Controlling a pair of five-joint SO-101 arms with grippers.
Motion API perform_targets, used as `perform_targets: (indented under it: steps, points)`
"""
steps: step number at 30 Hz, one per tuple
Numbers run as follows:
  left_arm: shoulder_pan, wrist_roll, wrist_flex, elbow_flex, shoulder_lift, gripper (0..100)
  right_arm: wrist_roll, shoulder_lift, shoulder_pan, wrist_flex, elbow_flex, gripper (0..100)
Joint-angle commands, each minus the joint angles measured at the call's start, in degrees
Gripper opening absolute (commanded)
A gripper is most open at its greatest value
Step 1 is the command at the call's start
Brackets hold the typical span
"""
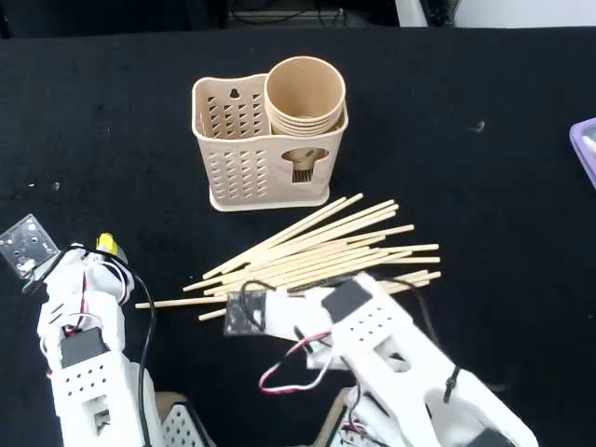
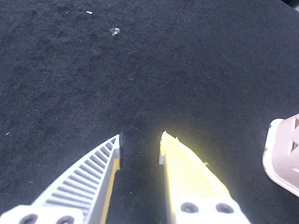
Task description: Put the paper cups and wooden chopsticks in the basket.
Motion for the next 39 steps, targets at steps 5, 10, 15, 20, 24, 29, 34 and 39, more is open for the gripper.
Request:
perform_targets:
  steps: [5, 10, 15, 20, 24, 29, 34, 39]
  points:
    - [0.7, 0.6, -1.1, -0.7, -0.8, 15, -0.3, 1.3, 0.2, -1.8, 1.8, 19.8]
    - [0.7, 0.6, -1.1, -0.7, -0.8, 15, -0.5, 7.7, 0.8, -6.0, 1.9, 19.7]
    - [0.7, 0.6, -1.1, -0.5, -0.8, 15, -0.4, 10.8, 4.3, -6.7, -1.4, 5.1]
    - [0.7, 0.6, -1.1, -0.5, -0.8, 15, -0.4, 5.9, 6.0, 1.5, -6.9, 1.2]
    - [0.7, 0.6, -1.1, -0.6, -0.8, 15, -0.8, -4.4, 5.9, 14.6, -18.7, 1.0]
    - [0.7, 0.6, -1.1, -0.7, -0.8, 15, -12.7, -17.6, 5.8, 17.8, -37.3, 1.1]
    - [0.7, 0.6, -1.1, -0.7, -0.8, 15, -34.6, -21.5, 5.8, -2.3, -42.6, 1.1]
    - [0.7, 0.6, -1.1, -0.7, -0.8, 15, -48.0, -19.7, 5.8, -29.1, -39.5, 1.1]
